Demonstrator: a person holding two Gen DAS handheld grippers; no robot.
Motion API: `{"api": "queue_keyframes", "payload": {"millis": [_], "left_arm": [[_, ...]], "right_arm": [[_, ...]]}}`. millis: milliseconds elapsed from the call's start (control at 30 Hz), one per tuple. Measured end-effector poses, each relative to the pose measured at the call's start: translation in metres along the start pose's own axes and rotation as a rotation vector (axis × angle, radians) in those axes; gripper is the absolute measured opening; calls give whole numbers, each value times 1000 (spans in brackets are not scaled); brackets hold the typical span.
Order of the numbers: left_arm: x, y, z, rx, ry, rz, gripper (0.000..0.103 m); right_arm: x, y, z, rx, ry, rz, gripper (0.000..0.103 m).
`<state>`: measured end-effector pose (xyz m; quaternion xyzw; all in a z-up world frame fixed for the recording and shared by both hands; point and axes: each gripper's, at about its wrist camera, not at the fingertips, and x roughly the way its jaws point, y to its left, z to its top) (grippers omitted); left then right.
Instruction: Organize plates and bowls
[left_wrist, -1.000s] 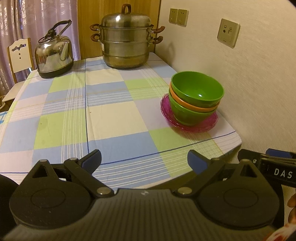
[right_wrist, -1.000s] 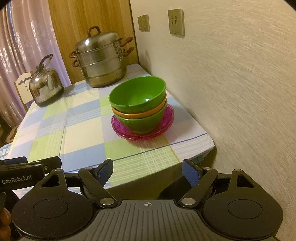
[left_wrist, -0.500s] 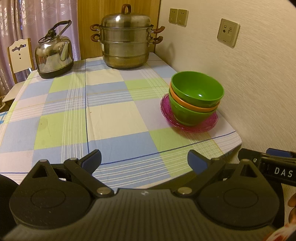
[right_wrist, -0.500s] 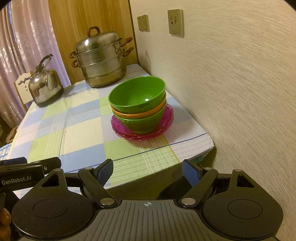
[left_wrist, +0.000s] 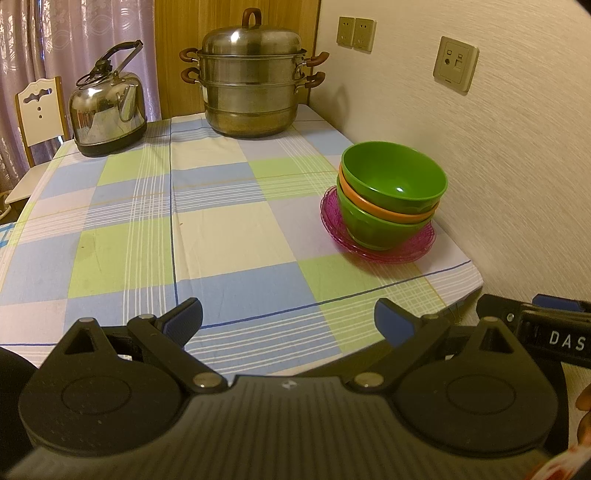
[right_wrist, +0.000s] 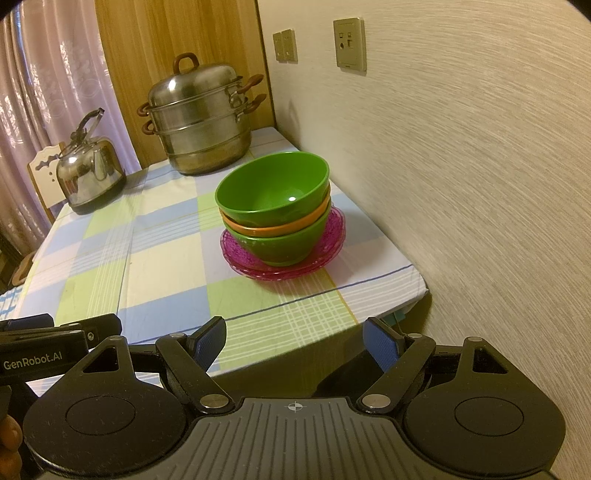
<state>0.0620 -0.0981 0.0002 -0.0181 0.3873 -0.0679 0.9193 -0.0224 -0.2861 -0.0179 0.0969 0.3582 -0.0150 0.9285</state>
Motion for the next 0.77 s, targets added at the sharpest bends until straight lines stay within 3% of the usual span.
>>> {"api": "queue_keyframes", "payload": {"millis": [767], "left_arm": [[1, 0, -2, -3, -8, -23, 99]], "right_arm": [[0, -4, 1, 3, -2, 0, 81]]}}
